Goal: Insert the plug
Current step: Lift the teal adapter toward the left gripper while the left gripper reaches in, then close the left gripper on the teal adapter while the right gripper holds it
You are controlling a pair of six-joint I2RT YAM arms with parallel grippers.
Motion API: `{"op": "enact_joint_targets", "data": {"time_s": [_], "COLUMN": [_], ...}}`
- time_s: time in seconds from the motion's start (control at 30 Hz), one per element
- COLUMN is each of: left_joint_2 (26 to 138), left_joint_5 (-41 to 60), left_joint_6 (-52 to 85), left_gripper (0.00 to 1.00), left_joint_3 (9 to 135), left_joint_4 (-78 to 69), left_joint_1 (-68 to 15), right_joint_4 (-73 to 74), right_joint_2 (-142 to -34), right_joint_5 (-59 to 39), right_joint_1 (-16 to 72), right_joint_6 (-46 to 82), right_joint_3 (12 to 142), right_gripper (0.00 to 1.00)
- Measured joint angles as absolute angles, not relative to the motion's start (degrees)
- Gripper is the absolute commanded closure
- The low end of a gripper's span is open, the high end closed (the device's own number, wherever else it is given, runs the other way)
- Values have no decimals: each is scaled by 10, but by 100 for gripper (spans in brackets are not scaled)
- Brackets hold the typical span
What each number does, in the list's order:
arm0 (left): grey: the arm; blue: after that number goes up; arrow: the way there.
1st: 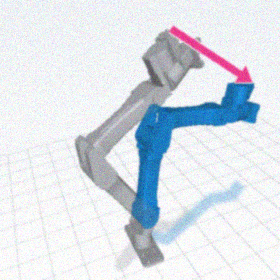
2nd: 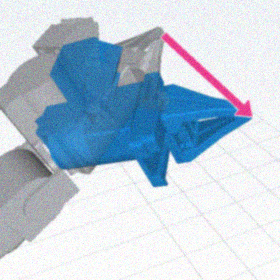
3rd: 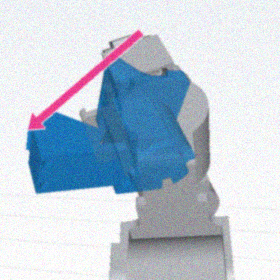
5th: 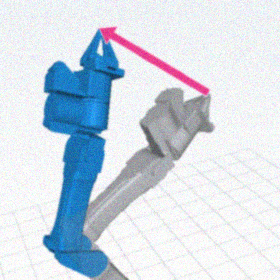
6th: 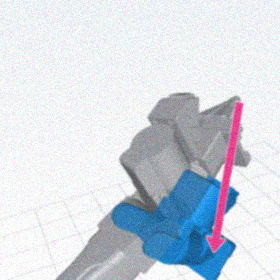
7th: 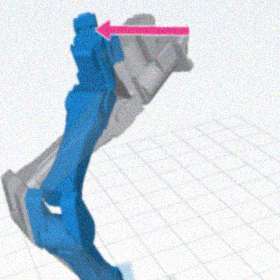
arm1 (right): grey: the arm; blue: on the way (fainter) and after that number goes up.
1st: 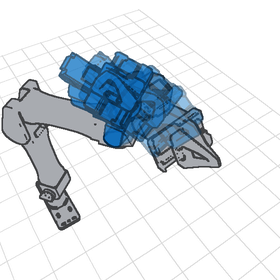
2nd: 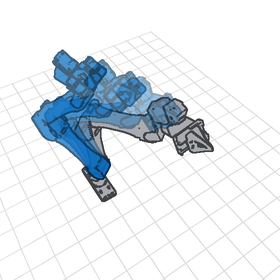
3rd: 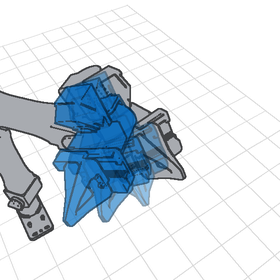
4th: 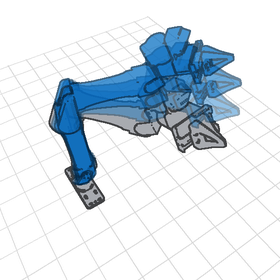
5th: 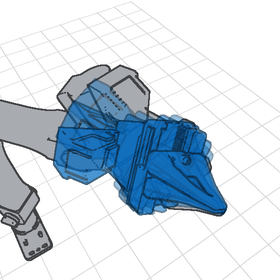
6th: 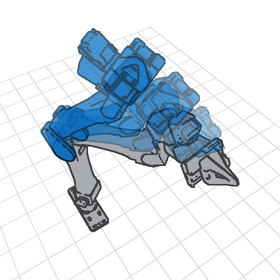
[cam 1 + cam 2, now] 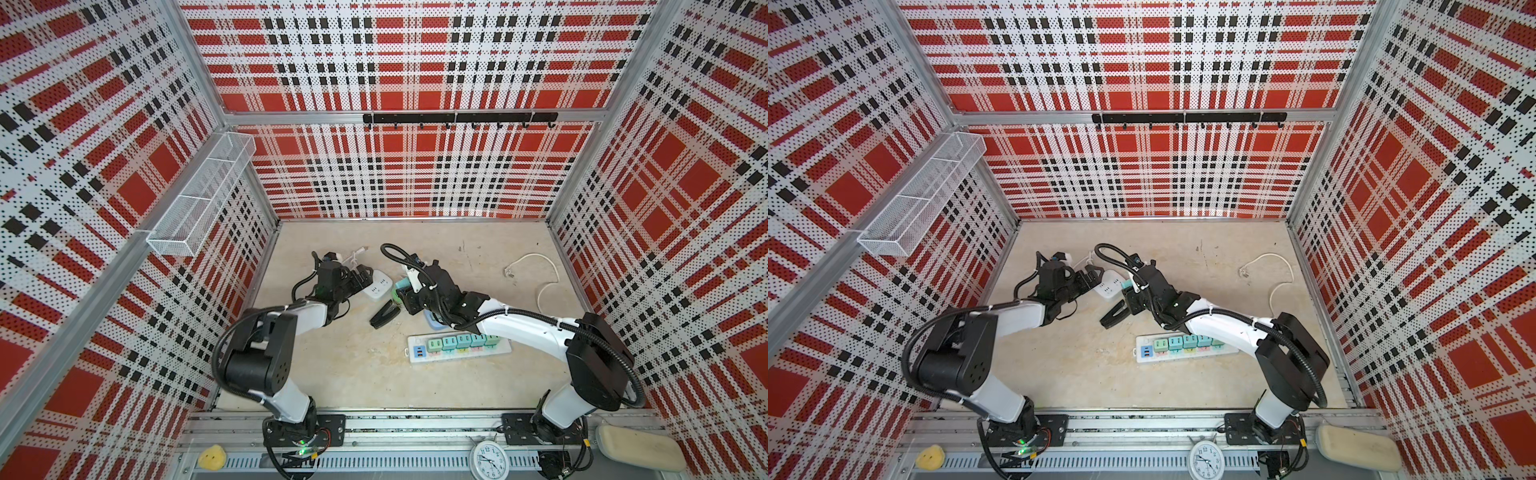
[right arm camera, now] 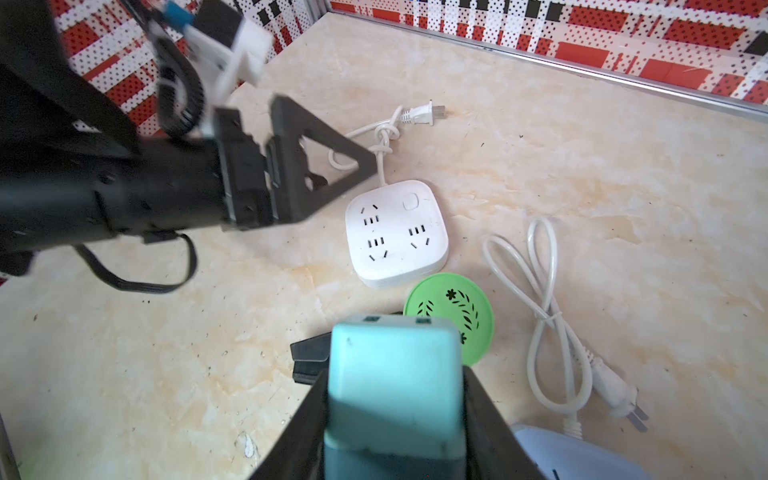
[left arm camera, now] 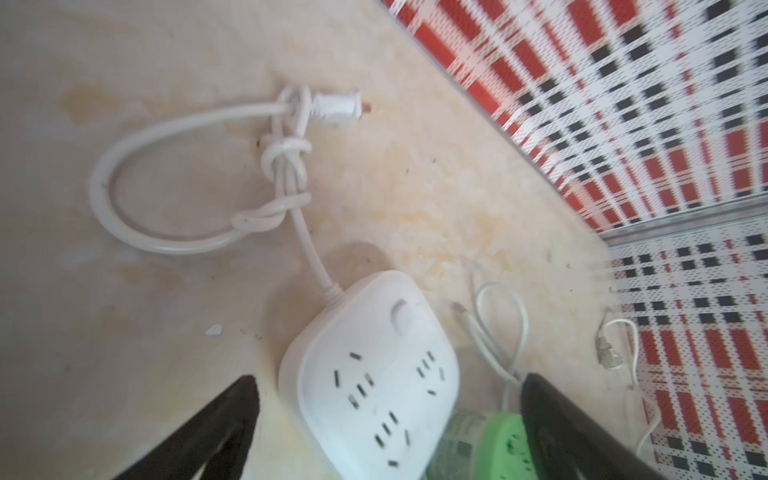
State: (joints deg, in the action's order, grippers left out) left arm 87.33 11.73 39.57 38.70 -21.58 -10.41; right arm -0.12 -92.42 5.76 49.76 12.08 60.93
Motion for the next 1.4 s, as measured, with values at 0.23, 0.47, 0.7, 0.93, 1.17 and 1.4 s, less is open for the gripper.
{"op": "enact_joint_targets", "data": {"time_s": [0.23, 0.47, 0.7, 0.93, 1.17, 1.4], "left_joint_2": [648, 540, 529, 548, 564, 575], "left_joint_5": [123, 189, 251, 279, 295, 302], "left_joint_6": [354, 342, 341, 339, 333, 329], "left_gripper": [0, 8, 14, 27, 46, 93], "left_joint_3": [309, 283, 283, 287, 317, 330], "left_joint_4": [-237, -233, -199, -170, -154, -144], "left_joint_1": [-128, -170, -220, -253, -259, -262], "right_joint_4": [107, 261, 393, 462, 482, 485], "right_joint_2": [-919, -906, -879, -864, -864, -864], "right_joint_5": [11, -28, -50, -47, -50, -51], "right_joint_1": [494, 494, 506, 539, 539, 537], "right_joint_6": [59, 29, -8, -51, -63, -73], "right_joint_3": [557, 483, 409, 392, 392, 392], "right_gripper": [83, 85, 87, 88, 87, 55]}}
